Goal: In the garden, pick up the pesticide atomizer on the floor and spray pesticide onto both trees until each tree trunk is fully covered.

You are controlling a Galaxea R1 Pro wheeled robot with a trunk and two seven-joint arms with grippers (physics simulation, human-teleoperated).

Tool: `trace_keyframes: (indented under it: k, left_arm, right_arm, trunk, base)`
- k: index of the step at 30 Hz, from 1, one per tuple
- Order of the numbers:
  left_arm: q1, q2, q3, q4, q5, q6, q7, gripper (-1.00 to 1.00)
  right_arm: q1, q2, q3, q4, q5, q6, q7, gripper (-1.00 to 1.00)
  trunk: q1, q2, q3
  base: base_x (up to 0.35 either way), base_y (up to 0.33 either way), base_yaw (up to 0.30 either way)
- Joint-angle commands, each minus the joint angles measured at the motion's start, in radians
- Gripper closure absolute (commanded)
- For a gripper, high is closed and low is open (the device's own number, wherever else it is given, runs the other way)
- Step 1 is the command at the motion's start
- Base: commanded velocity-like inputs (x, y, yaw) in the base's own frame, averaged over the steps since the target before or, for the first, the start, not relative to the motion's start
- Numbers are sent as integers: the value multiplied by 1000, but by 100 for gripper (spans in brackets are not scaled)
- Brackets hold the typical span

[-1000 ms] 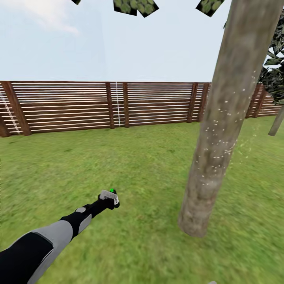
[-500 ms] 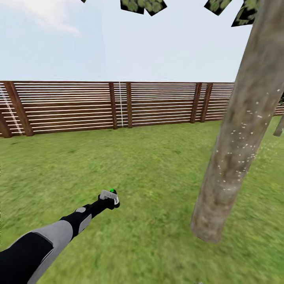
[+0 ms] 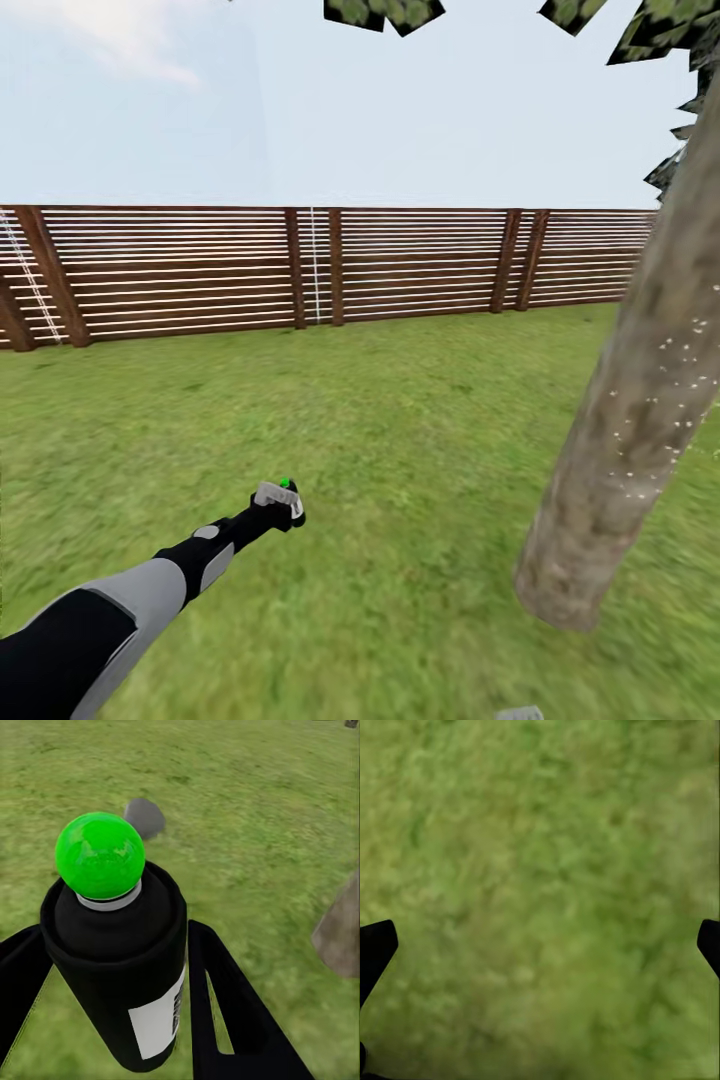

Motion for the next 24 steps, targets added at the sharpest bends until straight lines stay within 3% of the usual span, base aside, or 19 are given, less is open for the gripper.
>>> trace_keyframes:
  k: [1,7,18,24]
  left_arm:
    - [0,-3,2,0,1,0,1,100]
    - [0,-11,2,0,1,0,1,100]
    - [0,-11,2,0,1,0,1,100]
    - [0,-11,2,0,1,0,1,100]
  right_arm:
    - [0,0,0,0,-1,-1,-1,-100]
    - [0,0,0,0,-2,-1,-2,-100]
    - [0,0,0,0,-2,-1,-2,-100]
    - [0,1,0,2,-2,-1,-2,-100]
  trunk:
    - [0,0,0]
    - [0,0,0]
    - [0,0,0]
    - [0,0,-4]
  base:
    - [184,303,0]
    - [203,291,-36]
    - [215,281,-237]
    - [264,230,-36]
